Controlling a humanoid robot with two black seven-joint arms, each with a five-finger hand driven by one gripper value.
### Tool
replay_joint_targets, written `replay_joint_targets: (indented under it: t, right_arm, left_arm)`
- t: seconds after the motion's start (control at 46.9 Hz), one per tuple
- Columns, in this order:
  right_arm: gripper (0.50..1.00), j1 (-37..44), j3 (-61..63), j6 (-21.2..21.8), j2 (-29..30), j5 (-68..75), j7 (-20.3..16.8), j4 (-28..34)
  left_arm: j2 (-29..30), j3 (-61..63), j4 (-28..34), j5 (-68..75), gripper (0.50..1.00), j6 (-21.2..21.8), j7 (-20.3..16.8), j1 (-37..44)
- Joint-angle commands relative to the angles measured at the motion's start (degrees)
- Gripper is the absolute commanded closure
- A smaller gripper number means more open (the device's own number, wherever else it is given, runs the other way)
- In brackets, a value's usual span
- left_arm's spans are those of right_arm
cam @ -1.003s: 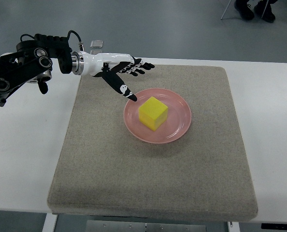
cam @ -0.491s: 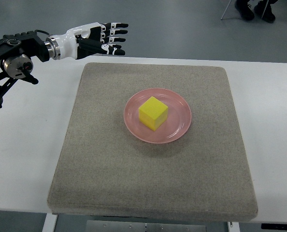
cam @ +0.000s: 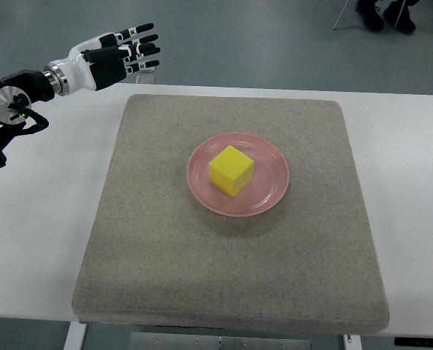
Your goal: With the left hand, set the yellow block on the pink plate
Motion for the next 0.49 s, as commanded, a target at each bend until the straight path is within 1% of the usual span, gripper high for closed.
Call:
replay_joint_targets:
  t: [0.0,0.107,0.299,0.47]
  right_arm:
    - [0.576,0.0,-0.15,0.0,0.0,0.14,-0.08,0.0]
    - [0.576,0.0,-0.16,0.09,0.0,0.14,0.01,0.18]
    - [0.576,0.0,-0.24,0.18,0.0,-0.12,0.01,0.88]
    - [0.576,0.0,-0.16,0.18,0.0,-0.12,-0.08,0.97]
  left_arm:
    - [0.21,-0.07,0.03,-3.34,0.504,-0.13,1.62,0.23]
    - [0.39,-0.16,0.03,-5.28,0.506,-0.56,2.59,0.23]
    - [0.57,-2.0,0.03,-5.37,0.506,-0.83,2.68,0.58]
    - [0.65,-3.06,0.12,-5.37,0.504,-1.88,2.77,1.46]
